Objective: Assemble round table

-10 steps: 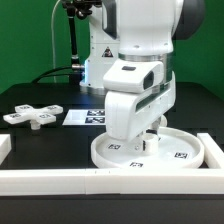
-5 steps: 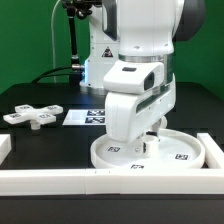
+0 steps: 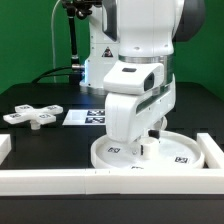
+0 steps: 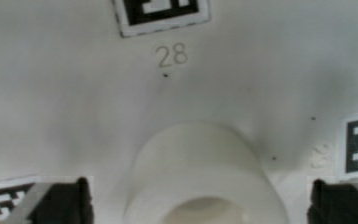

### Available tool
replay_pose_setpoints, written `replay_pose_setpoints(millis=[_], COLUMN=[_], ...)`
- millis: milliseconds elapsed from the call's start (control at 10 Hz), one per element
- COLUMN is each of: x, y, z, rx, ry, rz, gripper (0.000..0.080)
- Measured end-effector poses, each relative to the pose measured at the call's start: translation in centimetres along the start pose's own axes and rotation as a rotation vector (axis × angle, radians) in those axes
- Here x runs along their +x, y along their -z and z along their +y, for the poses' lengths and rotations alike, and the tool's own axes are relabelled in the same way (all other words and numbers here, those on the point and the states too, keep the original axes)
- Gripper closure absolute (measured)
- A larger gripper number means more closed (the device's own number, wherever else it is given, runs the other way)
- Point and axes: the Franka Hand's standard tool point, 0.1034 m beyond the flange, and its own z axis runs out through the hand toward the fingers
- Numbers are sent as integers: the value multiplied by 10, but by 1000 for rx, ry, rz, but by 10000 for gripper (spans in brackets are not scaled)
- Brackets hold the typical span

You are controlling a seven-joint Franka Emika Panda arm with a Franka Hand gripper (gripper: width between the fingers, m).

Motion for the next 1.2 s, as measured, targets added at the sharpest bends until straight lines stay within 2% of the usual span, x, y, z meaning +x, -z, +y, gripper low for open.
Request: replay_pose_setpoints(millis=[100, 300, 500, 600, 700, 800, 900, 1000, 1200], x=[2, 1, -2, -8, -13, -15, -16, -14, -14], y=[8, 31, 51, 58, 62, 62, 61, 62, 62], z=[0, 2, -1, -10, -22, -35, -44, -50, -50], rx=[-9, -15, -54, -61, -67, -87, -87, -96, -94], ry=[-10, -16, -45, -126, -222, -266, -311, -338, -352], rz=[4, -3, 21, 27, 32, 57, 65, 83, 83], gripper=[161, 153, 151, 151, 151, 151, 151, 151, 151])
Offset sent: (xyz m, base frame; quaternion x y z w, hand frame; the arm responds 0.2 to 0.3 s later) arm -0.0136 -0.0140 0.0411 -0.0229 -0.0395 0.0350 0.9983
